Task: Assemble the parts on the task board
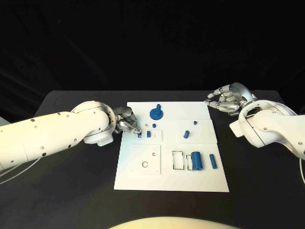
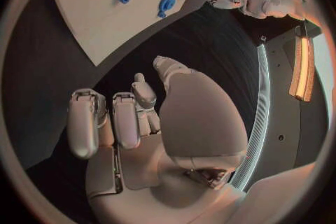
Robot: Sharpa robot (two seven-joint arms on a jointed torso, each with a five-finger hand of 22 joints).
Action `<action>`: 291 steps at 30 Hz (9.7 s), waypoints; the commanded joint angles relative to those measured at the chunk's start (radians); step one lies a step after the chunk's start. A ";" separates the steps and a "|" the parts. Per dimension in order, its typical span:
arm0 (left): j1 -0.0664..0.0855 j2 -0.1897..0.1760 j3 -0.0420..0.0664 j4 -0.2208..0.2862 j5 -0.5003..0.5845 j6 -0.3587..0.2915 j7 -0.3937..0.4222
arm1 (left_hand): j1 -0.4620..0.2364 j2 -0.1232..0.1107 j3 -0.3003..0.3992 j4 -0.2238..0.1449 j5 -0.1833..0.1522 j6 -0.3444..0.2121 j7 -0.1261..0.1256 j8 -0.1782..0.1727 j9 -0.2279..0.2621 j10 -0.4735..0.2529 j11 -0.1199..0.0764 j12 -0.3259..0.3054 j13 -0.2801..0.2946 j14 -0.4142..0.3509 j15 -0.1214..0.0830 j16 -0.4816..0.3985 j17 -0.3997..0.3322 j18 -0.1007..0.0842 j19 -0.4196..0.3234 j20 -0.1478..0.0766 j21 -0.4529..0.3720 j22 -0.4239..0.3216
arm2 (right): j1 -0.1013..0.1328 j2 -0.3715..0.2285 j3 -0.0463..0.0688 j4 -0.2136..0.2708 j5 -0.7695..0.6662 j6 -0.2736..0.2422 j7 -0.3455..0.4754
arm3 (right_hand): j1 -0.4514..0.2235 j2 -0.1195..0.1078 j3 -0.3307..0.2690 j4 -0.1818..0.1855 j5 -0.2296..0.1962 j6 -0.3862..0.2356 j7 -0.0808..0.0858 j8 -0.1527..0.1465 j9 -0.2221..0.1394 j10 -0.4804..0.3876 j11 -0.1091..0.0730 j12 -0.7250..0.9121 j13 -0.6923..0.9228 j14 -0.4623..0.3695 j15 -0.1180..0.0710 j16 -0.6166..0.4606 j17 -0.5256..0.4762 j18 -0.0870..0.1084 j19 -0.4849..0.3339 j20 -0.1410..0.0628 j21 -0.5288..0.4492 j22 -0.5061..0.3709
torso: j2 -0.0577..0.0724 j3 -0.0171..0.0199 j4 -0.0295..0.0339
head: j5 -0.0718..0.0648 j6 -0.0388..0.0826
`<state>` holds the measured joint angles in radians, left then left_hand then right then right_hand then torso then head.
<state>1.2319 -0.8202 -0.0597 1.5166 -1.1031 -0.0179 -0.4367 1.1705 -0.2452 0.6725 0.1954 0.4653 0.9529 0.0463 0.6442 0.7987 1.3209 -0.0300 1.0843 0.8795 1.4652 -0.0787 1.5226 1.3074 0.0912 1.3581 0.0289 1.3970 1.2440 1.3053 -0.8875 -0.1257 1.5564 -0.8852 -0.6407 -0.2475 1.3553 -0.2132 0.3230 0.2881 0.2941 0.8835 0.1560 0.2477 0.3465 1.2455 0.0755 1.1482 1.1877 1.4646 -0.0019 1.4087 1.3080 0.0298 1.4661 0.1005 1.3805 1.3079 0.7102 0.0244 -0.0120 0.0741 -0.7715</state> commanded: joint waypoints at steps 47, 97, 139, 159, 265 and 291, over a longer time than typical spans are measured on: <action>-0.011 0.011 -0.001 -0.001 -0.037 0.065 -0.025 | -0.002 0.001 0.198 -0.191 0.007 0.008 -0.001 -0.004 0.001 0.005 -0.002 -0.002 -0.005 0.080 -0.007 0.004 0.159 -0.016 0.007 -0.001 0.007 0.003 | -0.003 -0.002 0.000 0.001 -0.001 0.015 0.007 | -0.001 0.010 -0.005 -0.001 0.007 -0.007 0.001 0.007 -0.001 0.000 -0.004 -0.002 0.000 0.047 -0.002 -0.005 0.037 0.014 0.007 0.002 0.000 0.184 | 0.000 0.0000 0.0000 | 0.000 -0.008; -0.006 0.062 0.007 -0.070 -0.015 0.187 -0.030 | 0.001 -0.003 0.203 -0.199 0.008 0.011 -0.002 -0.006 0.000 0.004 -0.003 -0.007 -0.009 0.081 -0.008 0.006 0.164 -0.017 0.009 -0.002 0.010 0.007 | -0.006 -0.001 0.000 -0.001 -0.001 0.016 0.007 | -0.001 0.010 -0.005 -0.001 0.007 -0.007 0.001 0.007 -0.001 0.000 -0.004 -0.002 0.000 0.047 -0.002 -0.005 0.037 0.014 0.007 0.002 0.000 0.184 | 0.000 0.0007 0.0010 | -0.004 -0.018; -0.001 0.071 0.007 -0.093 0.028 0.200 -0.068 | -0.055 0.019 -0.002 -0.121 -0.025 -0.016 0.018 -0.127 -0.075 -0.043 0.019 -0.054 -0.066 0.065 0.011 -0.020 0.104 -0.005 -0.033 0.016 -0.035 -0.052 | -0.006 -0.006 0.000 0.002 -0.001 0.017 0.007 | -0.002 0.011 -0.007 -0.001 0.009 -0.008 0.000 0.009 -0.003 0.001 -0.005 -0.001 -0.002 0.047 -0.003 -0.006 0.036 0.014 0.008 0.002 -0.002 0.184 | -0.001 -0.0002 0.0001 | -0.002 -0.019; -0.001 0.068 0.007 -0.110 0.009 0.164 -0.094 | -0.135 0.001 -0.245 0.096 -0.045 0.003 0.026 -0.164 -0.106 -0.052 0.028 -0.046 -0.063 0.063 0.018 -0.023 0.095 -0.004 -0.029 0.022 -0.045 -0.057 | -0.008 -0.007 0.000 0.001 -0.001 0.014 0.008 | -0.005 0.011 -0.008 0.000 0.008 -0.008 0.001 0.009 -0.003 -0.001 -0.005 -0.003 -0.004 0.047 -0.003 -0.008 0.034 0.015 0.006 0.001 -0.005 0.183 | -0.001 -0.0005 -0.0007 | -0.002 -0.014; -0.019 0.218 -0.003 -0.215 -0.381 -0.060 0.329 | 0.353 0.005 -0.244 0.046 -0.130 -0.150 0.094 -0.190 -0.426 -0.503 0.130 -0.414 -0.634 -0.223 0.110 -0.206 -0.458 0.086 -0.372 0.106 -0.391 -0.485 | -0.015 -0.007 -0.001 0.001 0.013 0.021 0.036 | 0.004 0.011 0.005 -0.002 0.045 -0.015 -0.001 0.017 -0.011 -0.105 -0.008 -0.192 -0.186 0.031 -0.006 -0.065 -0.020 0.026 -0.016 -0.002 -0.064 0.160 | 0.000 0.0008 -0.0005 | -0.019 -0.006; -0.020 0.220 -0.009 -0.222 -0.361 -0.074 0.357 | 0.366 0.044 -0.121 -0.077 -0.216 -0.003 0.083 -0.203 -0.421 -0.347 0.083 -0.405 -0.655 -0.109 0.068 -0.111 -0.312 0.056 -0.273 0.072 -0.216 -0.286 | -0.015 -0.007 -0.001 0.001 0.013 0.022 0.037 | 0.004 0.011 0.005 -0.002 0.048 -0.015 -0.001 0.018 -0.011 -0.101 -0.008 -0.188 -0.184 0.032 -0.006 -0.065 -0.021 0.025 -0.015 -0.002 -0.064 0.160 | -0.001 0.0000 0.0003 | -0.018 -0.006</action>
<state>1.2146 -0.6013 -0.0665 1.2927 -1.4779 -0.0747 -0.1057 1.5366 -0.2157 0.5512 0.1262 0.2501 0.9465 0.1285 0.4415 0.3745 0.9641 0.0552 0.6729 0.2212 1.3495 -0.0087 1.4072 0.9943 0.1534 1.0801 0.1001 1.1789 0.9547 1.2909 -0.8948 -0.1265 1.5562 -0.8679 -0.6313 -0.2225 1.3527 -0.2000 0.3245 0.2868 0.3367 0.8729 0.1519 0.2592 0.3363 1.1401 0.0701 0.9610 1.0025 1.4646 -0.0019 1.3468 1.2884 0.0457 1.4553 0.0969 1.3222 1.3074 0.7092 0.0244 -0.0118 0.0554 -0.7784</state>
